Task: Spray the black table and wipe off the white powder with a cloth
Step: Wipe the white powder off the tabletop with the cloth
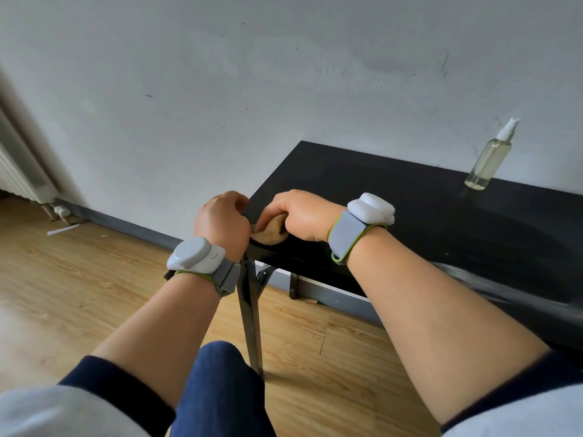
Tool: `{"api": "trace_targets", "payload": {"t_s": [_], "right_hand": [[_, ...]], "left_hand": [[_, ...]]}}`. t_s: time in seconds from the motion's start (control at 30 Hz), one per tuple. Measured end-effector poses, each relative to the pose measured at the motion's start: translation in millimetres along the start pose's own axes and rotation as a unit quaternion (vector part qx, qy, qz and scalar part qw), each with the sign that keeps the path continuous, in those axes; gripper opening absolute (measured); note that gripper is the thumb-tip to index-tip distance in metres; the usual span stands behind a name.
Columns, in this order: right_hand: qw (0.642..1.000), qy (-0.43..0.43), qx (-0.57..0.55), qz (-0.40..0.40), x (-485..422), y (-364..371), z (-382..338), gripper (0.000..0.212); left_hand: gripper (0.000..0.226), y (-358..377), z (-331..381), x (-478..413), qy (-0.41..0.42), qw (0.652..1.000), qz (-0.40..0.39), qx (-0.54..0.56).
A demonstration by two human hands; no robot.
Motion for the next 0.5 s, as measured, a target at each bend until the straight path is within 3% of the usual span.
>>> {"api": "trace_targets", "payload": {"t_s": [0.17,0.5], "right_hand": [[0.996,-0.022,-0.073,-0.036,23,3,21,0.044],[0.998,0.002,-0.039,-0.044,90,5,75,0.055]], "left_hand": [[0.054,5,8,4,-0.007,1.0,-0.019,-0.005],[0.051,30,38,16,0.059,0.997,-0.045,0.003]]}}
Point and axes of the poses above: each hand's wrist, its own x-axis away from the middle knuckle, its own y-axis out of the palm, z = x × y, the point moved 4 cm from there along -x, towards the middle knuckle, and after that the axes turned 12 degrees about x, right-handed, at the moved point
